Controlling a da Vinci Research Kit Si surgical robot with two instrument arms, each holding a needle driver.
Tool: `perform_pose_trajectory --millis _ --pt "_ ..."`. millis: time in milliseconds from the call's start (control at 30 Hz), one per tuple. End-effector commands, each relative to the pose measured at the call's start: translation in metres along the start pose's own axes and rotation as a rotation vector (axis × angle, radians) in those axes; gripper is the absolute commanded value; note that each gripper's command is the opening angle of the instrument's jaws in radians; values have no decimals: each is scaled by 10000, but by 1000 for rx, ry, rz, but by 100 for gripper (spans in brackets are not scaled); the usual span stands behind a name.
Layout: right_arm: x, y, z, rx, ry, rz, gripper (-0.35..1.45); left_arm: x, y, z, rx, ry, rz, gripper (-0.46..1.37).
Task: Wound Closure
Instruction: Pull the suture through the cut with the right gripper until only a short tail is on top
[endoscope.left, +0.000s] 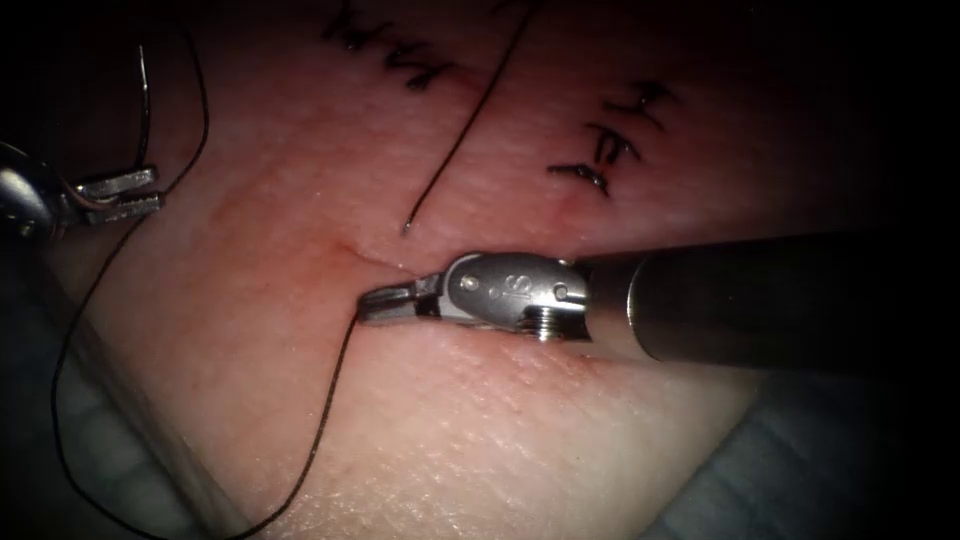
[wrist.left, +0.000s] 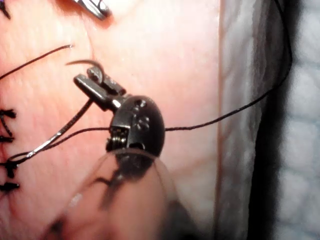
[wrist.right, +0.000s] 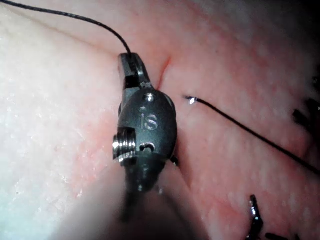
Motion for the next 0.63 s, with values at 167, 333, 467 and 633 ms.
perform_pose_trajectory --millis 167,333,467,633 --pt "4 -3 8 -14 -1 -22 -35 0 0 0 -9 0 0 -35" --pt "7 -5 8 -4 -15 -27 -35 0 0 0 -9 0 0 -35" --pt "8 -7 6 1 -16 -28 -35 0 0 -1 -9 1 0 -35" --pt "10 -10 5 7 -20 -34 -35 0 -1 0 -10 1 -1 -35"
